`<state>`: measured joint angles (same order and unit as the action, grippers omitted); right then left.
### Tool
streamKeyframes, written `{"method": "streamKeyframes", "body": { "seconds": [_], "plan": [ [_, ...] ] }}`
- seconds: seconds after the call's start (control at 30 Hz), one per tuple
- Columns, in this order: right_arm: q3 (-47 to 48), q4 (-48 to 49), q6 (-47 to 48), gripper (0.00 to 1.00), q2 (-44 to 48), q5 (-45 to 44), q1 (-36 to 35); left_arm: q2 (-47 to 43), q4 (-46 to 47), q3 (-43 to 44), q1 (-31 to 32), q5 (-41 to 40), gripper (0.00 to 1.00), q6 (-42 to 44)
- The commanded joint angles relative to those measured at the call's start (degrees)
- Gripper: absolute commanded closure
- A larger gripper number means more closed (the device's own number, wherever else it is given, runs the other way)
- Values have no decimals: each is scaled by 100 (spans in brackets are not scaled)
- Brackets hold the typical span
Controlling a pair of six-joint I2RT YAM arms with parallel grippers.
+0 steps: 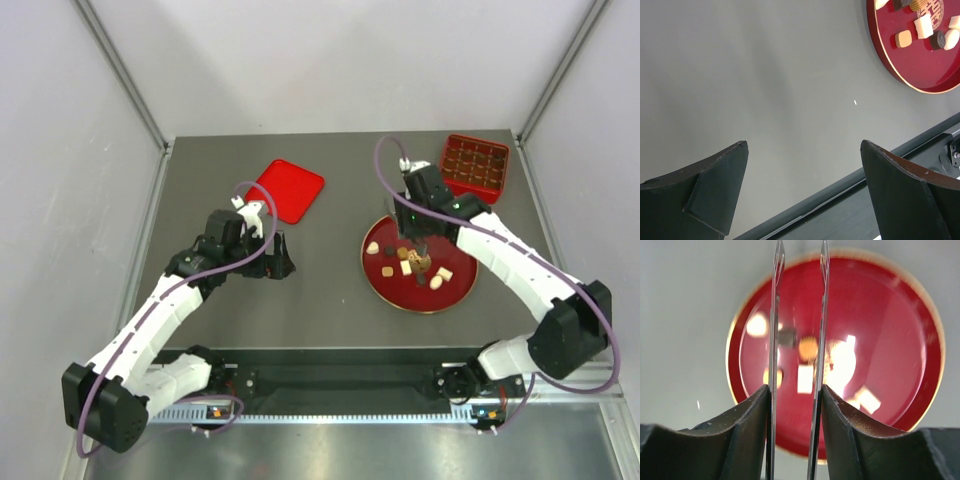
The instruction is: Pack the chocolate
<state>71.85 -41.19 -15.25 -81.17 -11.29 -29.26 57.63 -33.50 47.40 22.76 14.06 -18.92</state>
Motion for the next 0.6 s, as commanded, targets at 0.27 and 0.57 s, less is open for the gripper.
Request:
{"method": "streamKeyframes", "body": {
  "seconds": [0.27,0.57],
  "plan": [
    [-1077,-232,-470,57,1111,346,-396,-41,115,-20,18,-18,1,28],
    [-1358,-47,-673,57,1095,549,-695,-15,106,-20,18,-35,1,20]
  ]
}}
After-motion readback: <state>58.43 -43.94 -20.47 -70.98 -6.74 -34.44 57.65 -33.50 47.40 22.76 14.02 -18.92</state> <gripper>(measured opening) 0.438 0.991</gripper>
